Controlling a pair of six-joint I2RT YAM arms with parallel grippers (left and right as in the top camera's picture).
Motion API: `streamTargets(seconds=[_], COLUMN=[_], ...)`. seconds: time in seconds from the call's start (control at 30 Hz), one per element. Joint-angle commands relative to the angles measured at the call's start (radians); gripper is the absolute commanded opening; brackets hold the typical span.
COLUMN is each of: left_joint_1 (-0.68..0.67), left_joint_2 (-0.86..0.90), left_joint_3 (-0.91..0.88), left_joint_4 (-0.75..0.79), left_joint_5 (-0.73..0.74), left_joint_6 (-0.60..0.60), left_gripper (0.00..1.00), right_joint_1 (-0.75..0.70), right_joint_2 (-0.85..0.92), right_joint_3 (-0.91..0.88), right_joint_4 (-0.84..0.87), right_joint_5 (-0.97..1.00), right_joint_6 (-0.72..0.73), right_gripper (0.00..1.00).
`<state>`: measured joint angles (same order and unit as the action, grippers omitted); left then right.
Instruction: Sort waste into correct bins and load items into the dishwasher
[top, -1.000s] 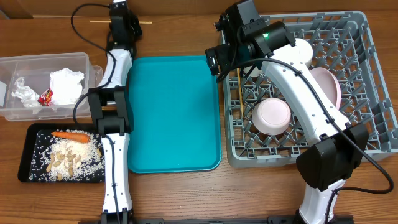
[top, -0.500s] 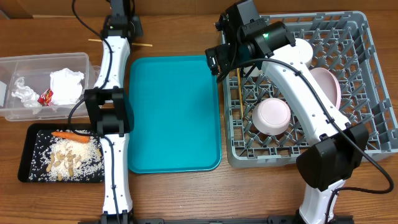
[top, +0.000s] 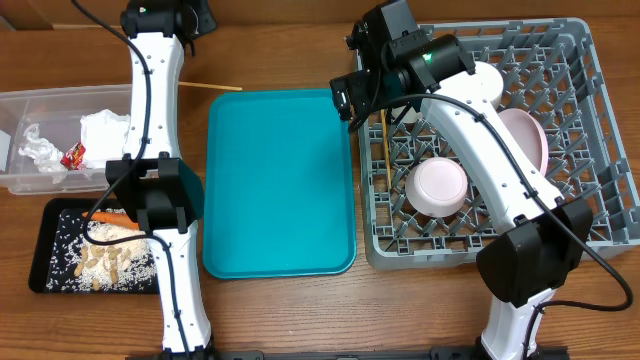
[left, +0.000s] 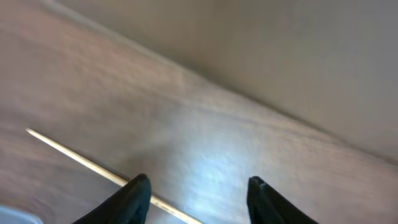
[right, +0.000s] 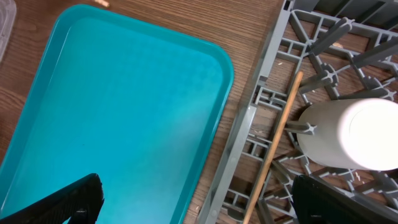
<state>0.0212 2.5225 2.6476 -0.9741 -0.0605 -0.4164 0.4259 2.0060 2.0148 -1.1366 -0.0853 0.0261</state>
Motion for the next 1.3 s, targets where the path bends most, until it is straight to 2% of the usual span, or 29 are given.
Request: streamTargets(seconds=[0.0,0.07,0.1,0.13,0.23,0.4,0.63,1.0,1.27], left_joint_1=[0.004,0.004,0.006,0.006,0.006,0.008,0.025,0.043,0.030], left_joint_2=[-0.003,-0.003,-0.002,0.000,0.005,0.026,0.124,0.201,0.252], left_joint_3=[0.007,0.007,0.006,0.006,0.002,-0.020,-0.021,-0.021,-0.021], left_joint_4=[-0.058,-0.122,-0.176,-0.204,-0.251,-0.262,-0.228,-0.060,-0.055], left_joint_5=[0.016,-0.036,-0.090,-0.114,-0.157,-0.243,-0.227,-0.201,-0.203], left_joint_6=[-0.183,-0.360,-0.500,-0.573,-0.718,-0.872,-0.942,-0.942,-0.942], left_gripper=[0.47,0.45,0.49,0.51,0.52,0.51,0.48,0.39,0.38], right_joint_1=[-0.003,-0.002,-0.003,-0.002,-0.002,-0.002,-0.003,-0.002,-0.003], right_joint_2=[-0.005,-0.005,-0.005,-0.005,-0.005,-0.005,-0.005,-0.005,-0.005], right_joint_3=[0.000,0.000,0.000,0.000,0.000,0.000,0.000,0.000,0.000], right_joint_4=[0.006,0.006,0.006,0.006,0.006,0.006,0.006,0.006,0.006], right_joint_5=[0.005,0.005,0.005,0.005,0.005,0.005,0.005,0.005,0.005], right_joint_6=[0.003,0.003,0.003,0.003,0.003,0.003,0.003,0.003,0.003], right_gripper=[1.00,1.00,1.00,1.00,1.00,1.00,1.00,1.00,1.00])
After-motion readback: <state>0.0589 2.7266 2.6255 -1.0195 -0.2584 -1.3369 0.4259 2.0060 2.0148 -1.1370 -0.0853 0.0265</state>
